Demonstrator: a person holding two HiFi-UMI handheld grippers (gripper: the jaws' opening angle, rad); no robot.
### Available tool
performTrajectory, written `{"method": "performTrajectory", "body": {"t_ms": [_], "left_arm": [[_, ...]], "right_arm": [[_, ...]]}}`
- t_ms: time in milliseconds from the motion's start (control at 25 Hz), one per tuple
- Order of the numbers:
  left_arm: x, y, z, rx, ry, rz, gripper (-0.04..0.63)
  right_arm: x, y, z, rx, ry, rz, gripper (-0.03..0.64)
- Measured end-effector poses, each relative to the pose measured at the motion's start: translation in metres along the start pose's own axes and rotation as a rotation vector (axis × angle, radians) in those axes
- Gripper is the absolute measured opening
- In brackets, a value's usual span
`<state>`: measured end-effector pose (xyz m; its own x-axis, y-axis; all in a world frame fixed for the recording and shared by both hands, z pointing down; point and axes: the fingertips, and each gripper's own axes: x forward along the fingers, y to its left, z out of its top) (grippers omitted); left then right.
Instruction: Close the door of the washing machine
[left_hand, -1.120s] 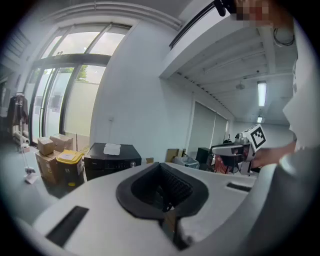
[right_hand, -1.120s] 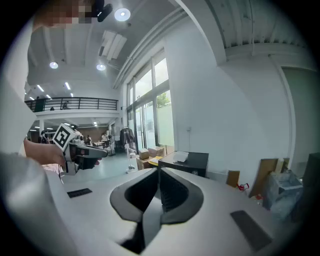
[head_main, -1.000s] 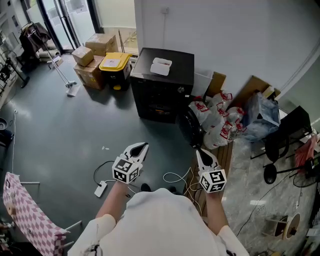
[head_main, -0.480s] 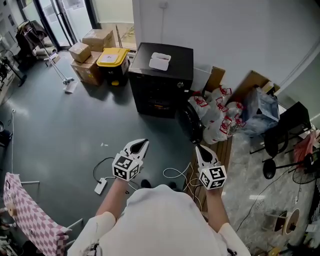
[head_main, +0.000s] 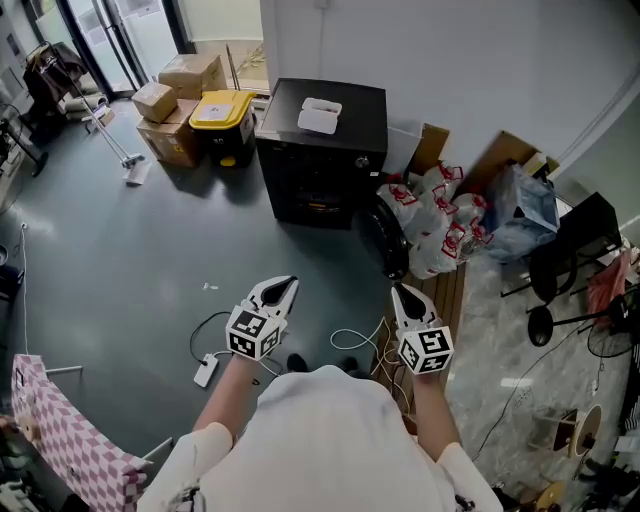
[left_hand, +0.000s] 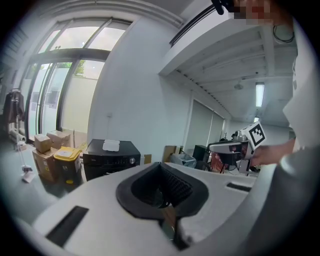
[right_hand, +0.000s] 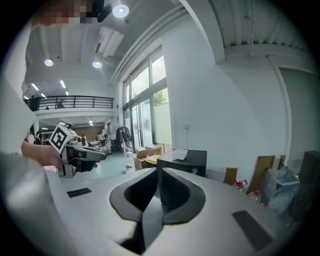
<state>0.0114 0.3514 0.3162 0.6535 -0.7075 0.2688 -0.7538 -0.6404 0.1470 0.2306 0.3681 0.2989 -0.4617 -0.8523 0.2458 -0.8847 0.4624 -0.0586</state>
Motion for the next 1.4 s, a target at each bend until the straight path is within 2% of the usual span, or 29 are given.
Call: {"method": "performTrajectory", "body": {"t_ms": [200,360,480,1080,1400], "left_arm": [[-0.006,0.006,-0.008,0.002,0.003,-0.017,0.009],[-0.01,0.01,-0.013,0.002,0.011,-0.033,0.009],[-0.014,0.013,-0.016,0.004,0.015,-0.043,0.009],[-0.04,0.032,-0.035,0.008,0.043,-0.058,0.009],[-0.036,0.045,-0.036,-0.002,0.058,-0.044,0.009]], "right_arm": [[0.003,0.01,-0.006,0.008,0.004,-0.02,0.044],[0.003,0.018,-0.008,0.017,0.009,-0.036,0.105],[0.002,0.025,-0.01,0.02,0.013,-0.048,0.126],[0.002,0.056,-0.032,0.043,0.057,-0.069,0.126],[0.021,0.059,-0.034,0.038,0.081,-0.043,0.126]]}}
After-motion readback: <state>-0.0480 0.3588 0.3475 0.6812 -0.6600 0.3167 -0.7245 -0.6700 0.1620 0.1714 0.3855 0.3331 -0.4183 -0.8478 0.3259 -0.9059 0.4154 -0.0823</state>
